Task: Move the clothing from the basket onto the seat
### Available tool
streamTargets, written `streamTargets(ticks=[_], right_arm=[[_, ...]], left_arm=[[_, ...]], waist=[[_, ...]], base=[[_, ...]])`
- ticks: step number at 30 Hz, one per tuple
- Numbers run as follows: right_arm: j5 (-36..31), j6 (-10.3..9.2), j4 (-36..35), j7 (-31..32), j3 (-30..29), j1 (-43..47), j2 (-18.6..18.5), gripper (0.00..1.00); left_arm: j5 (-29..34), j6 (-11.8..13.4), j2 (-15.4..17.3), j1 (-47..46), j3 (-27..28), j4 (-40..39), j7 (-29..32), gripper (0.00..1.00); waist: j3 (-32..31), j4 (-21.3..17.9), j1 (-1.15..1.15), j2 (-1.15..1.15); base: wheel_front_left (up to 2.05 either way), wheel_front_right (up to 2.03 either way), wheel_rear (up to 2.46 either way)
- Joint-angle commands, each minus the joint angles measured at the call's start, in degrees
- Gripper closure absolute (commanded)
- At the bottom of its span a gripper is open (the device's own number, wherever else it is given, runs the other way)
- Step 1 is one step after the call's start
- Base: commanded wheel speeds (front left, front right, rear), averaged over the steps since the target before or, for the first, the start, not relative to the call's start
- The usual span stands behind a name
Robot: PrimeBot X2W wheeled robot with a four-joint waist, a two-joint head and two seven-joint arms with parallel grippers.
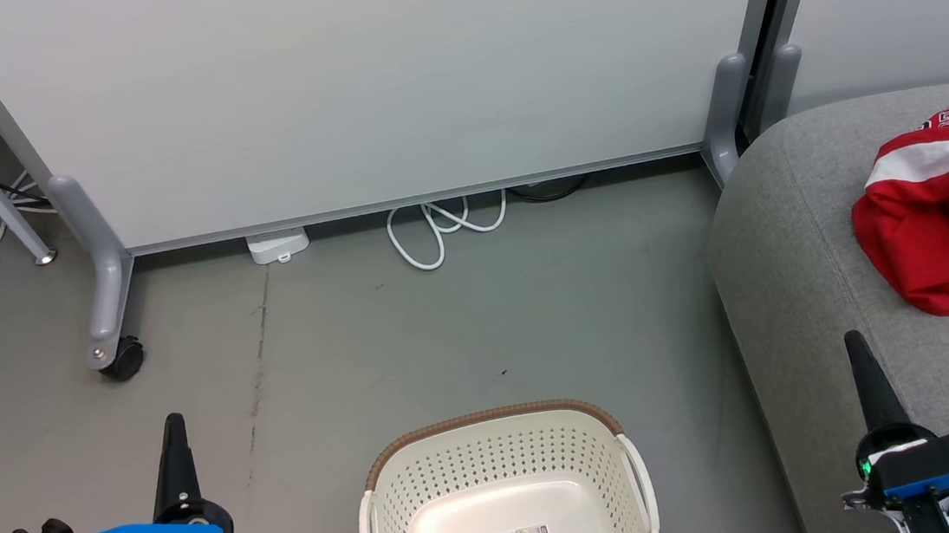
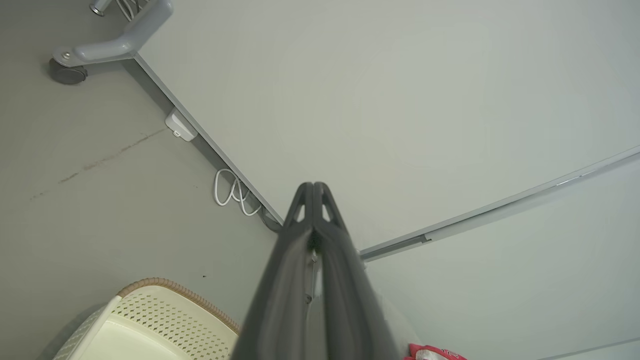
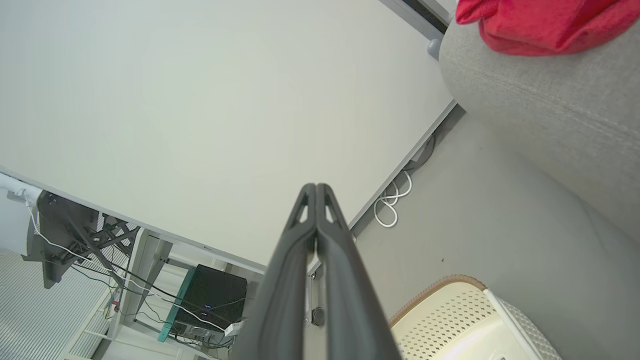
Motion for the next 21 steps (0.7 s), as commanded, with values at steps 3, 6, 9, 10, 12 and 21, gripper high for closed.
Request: streamTargets(ticks=[3, 6, 9, 10, 12, 21], right_arm=[[2.58, 0.03, -0.31, 0.62, -0.17, -1.36, -0.35, 1.00], [4.47, 0.03, -0.26, 1.09, -0.23, -1.45, -0.36, 1.00], [6.20, 0.03, -0.20, 1.52, -0.27, -1.60, -0.36, 1.00], [6.80, 0.03, -0.18, 1.65, -0.29, -1.64, -0.37, 1.00], [8.00, 0.03, -0.14, 2.02, -0.33, -1.68, -0.38, 1.00], [12.88, 0.03, 0.05, 3.15, -0.46, -1.96, -0.40, 1.00]], left_arm=[[-2.40, -0.28, 0.31, -1.42, 0.33, -0.59, 0.60, 1.00], [-4.16, -0.32, 0.31, -1.59, 0.46, -0.57, 1.05, 1.00], [-5.95, -0.35, 0.31, -1.71, 0.57, -0.55, 1.51, 1.00], [-6.50, -0.36, 0.31, -1.76, 0.61, -0.55, 1.66, 1.00], [-7.61, -0.38, 0.31, -1.86, 0.68, -0.54, 2.00, 1.00], [-12.47, -0.43, 0.32, -2.19, 1.01, -0.48, 3.15, 1.00]], waist=[[-0.07, -0.11, -0.01, 0.00], [-0.14, -0.22, -0.01, 0.00], [-0.21, -0.33, -0.01, 0.00], [-0.23, -0.37, -0.01, 0.00], [-0.28, -0.44, -0.01, 0.00], [-0.49, -0.78, -0.01, 0.00]], base=[[0.00, 0.00, 0.00], [0.00, 0.00, 0.00], [0.00, 0.00, 0.00], [0.00, 0.00, 0.00], [0.00, 0.00, 0.00], [0.00, 0.00, 0.00]])
